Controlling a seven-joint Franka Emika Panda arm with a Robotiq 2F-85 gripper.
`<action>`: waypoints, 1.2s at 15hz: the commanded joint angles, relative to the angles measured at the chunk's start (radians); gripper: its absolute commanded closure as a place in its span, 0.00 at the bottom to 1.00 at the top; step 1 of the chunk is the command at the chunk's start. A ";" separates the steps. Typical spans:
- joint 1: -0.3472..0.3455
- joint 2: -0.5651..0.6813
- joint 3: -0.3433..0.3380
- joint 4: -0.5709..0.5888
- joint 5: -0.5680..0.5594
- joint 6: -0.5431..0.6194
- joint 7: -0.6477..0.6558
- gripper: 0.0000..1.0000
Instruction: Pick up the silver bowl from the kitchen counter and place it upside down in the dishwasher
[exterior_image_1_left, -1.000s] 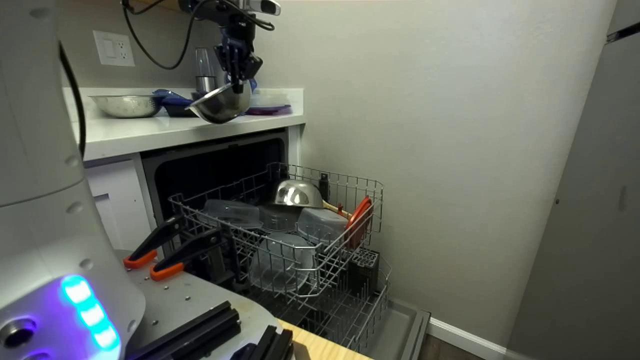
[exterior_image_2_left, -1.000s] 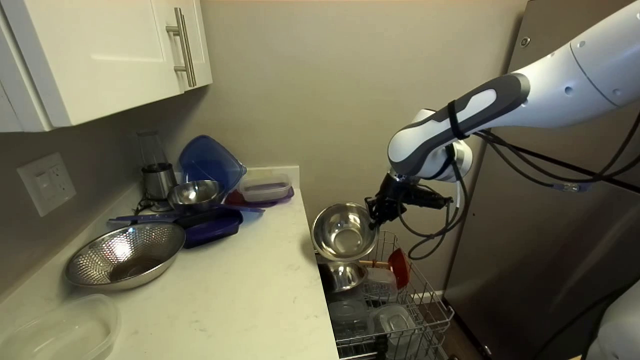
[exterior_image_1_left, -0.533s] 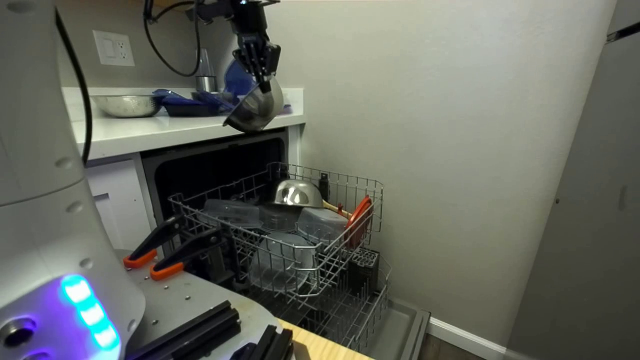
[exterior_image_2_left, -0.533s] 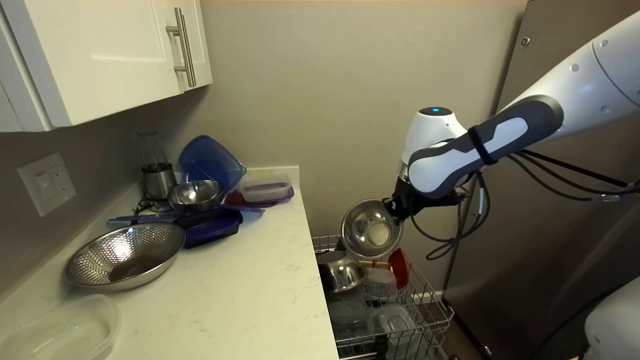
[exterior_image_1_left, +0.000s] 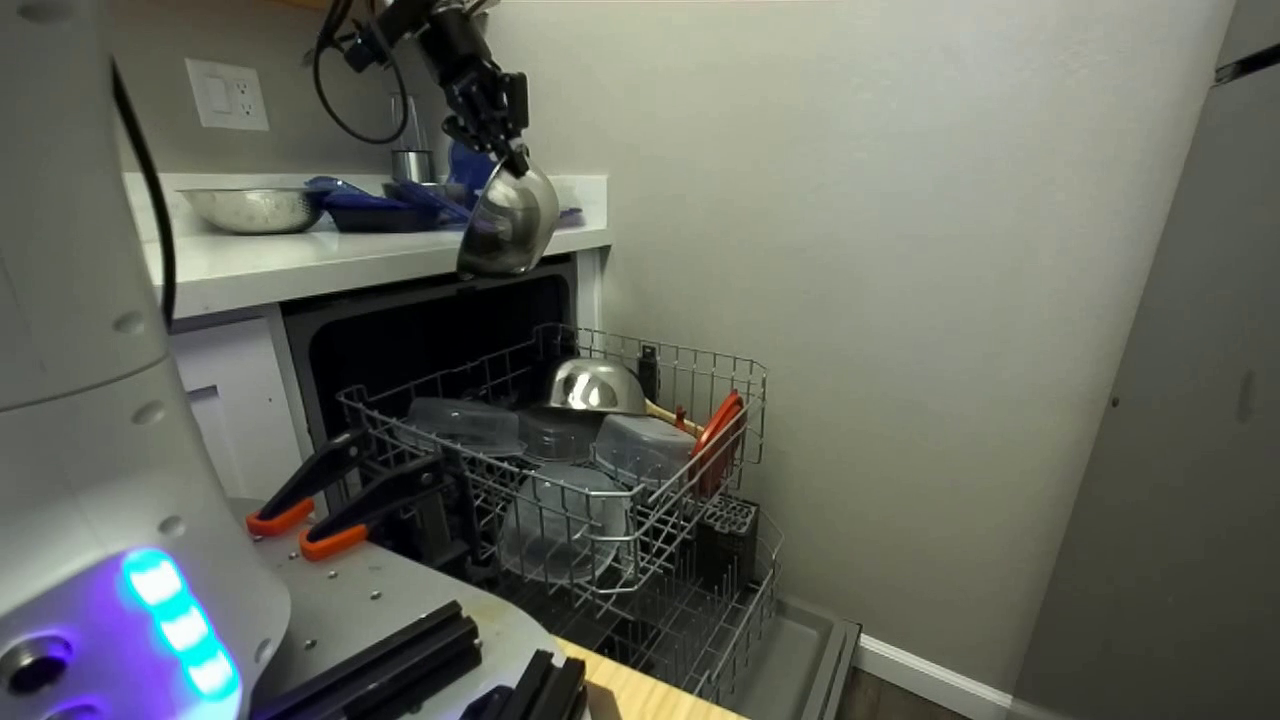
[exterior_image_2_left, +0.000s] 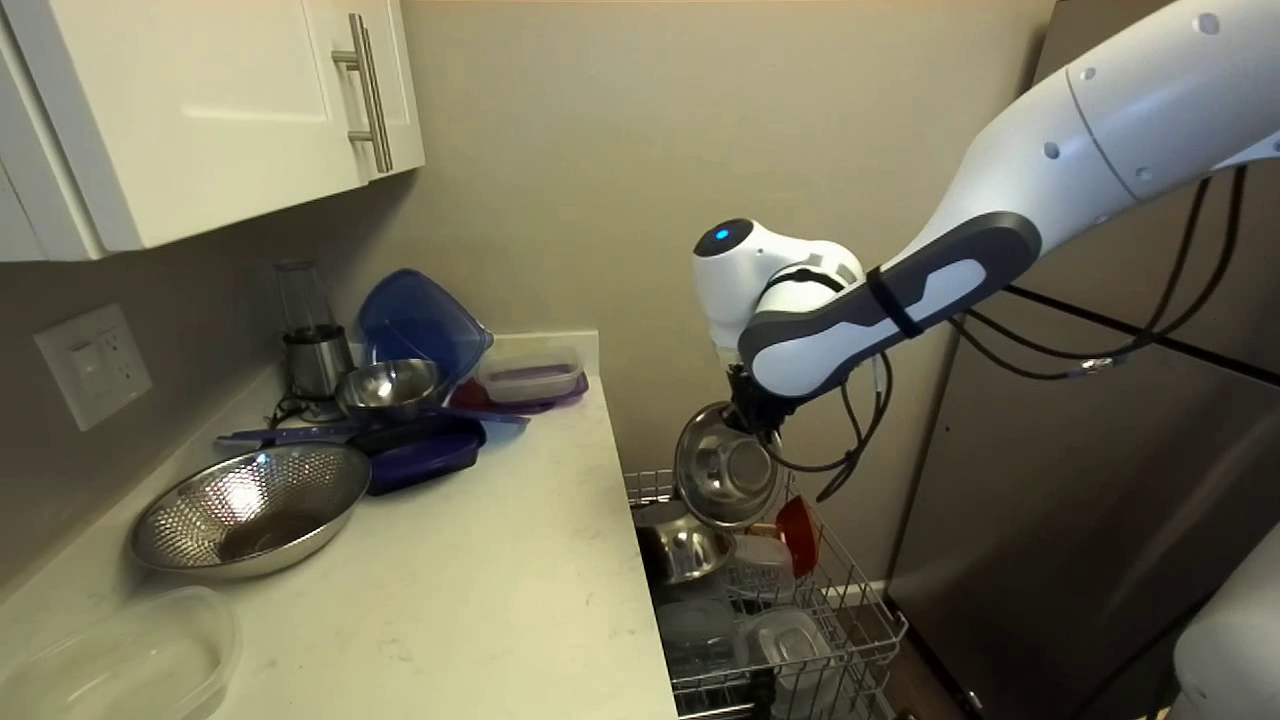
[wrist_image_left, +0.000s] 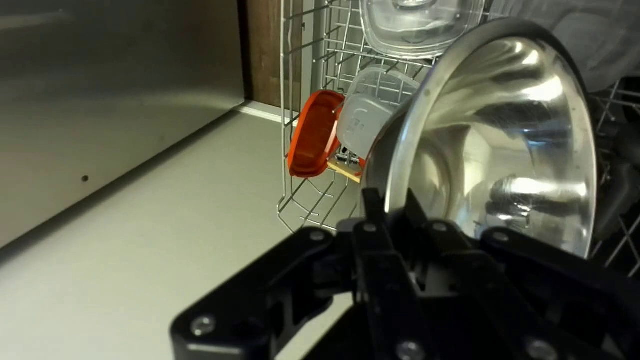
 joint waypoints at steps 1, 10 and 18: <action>0.114 0.227 -0.034 0.232 -0.126 -0.205 -0.003 0.97; 0.309 0.495 -0.170 0.564 -0.163 -0.432 -0.129 0.97; 0.323 0.511 -0.195 0.571 -0.147 -0.391 -0.102 0.89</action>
